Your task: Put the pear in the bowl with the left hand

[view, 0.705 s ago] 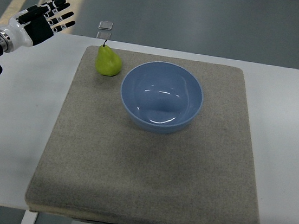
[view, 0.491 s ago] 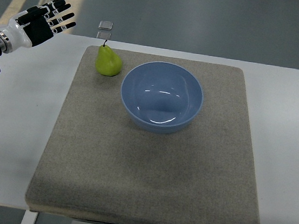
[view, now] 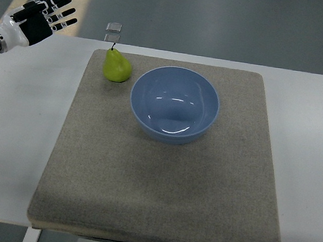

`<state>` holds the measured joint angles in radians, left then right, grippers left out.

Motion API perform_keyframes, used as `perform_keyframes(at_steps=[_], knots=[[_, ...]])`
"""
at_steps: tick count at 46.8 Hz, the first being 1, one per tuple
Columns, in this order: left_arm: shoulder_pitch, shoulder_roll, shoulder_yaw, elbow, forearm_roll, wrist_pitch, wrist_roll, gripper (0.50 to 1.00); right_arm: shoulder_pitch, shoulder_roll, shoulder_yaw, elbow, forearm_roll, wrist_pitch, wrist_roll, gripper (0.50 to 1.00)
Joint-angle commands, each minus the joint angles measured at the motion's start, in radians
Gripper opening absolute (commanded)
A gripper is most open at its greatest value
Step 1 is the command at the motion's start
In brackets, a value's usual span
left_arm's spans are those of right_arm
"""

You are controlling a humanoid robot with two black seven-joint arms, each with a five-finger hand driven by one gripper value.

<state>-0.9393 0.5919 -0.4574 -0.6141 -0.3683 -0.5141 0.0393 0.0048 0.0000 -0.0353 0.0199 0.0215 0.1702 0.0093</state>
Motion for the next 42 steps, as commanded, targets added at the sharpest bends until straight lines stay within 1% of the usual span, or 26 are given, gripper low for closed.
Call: perform_keyframes(at_steps=[1, 4, 6, 13, 17, 28, 37, 42], knots=[[-0.01, 0.006, -0.001, 0.002, 0.115, -0.007, -0.012, 0.996, 0.0, 0.0, 0.0, 0.0, 0.0, 0.0, 0.0, 0.926], [-0.026, 0.016, -0.004, 0.014, 0.227, -0.009, -0.022, 0.996, 0.0, 0.0, 0.0, 0.0, 0.0, 0.0, 0.0, 0.924], [-0.033, 0.017, -0.006, 0.022, 0.302, -0.011, -0.044, 0.996, 0.0, 0.0, 0.0, 0.0, 0.0, 0.0, 0.0, 0.924], [-0.055, 0.035, -0.004, 0.024, 0.561, -0.011, -0.185, 0.994, 0.0, 0.0, 0.0, 0.0, 0.0, 0.0, 0.0, 0.924], [-0.079, 0.042, -0.003, 0.017, 0.731, -0.011, -0.226, 0.994, 0.0, 0.0, 0.0, 0.0, 0.0, 0.0, 0.0, 0.926], [-0.156, 0.052, -0.001, -0.021, 1.183, -0.006, -0.231, 0.994, 0.0, 0.0, 0.0, 0.0, 0.0, 0.0, 0.0, 0.924], [-0.193, 0.04, 0.016, -0.024, 1.327, -0.003, -0.231, 0.994, 0.0, 0.0, 0.0, 0.0, 0.0, 0.0, 0.0, 0.926], [-0.222, 0.013, 0.045, -0.024, 1.416, -0.001, -0.231, 0.994, 0.0, 0.0, 0.0, 0.0, 0.0, 0.0, 0.0, 0.924]])
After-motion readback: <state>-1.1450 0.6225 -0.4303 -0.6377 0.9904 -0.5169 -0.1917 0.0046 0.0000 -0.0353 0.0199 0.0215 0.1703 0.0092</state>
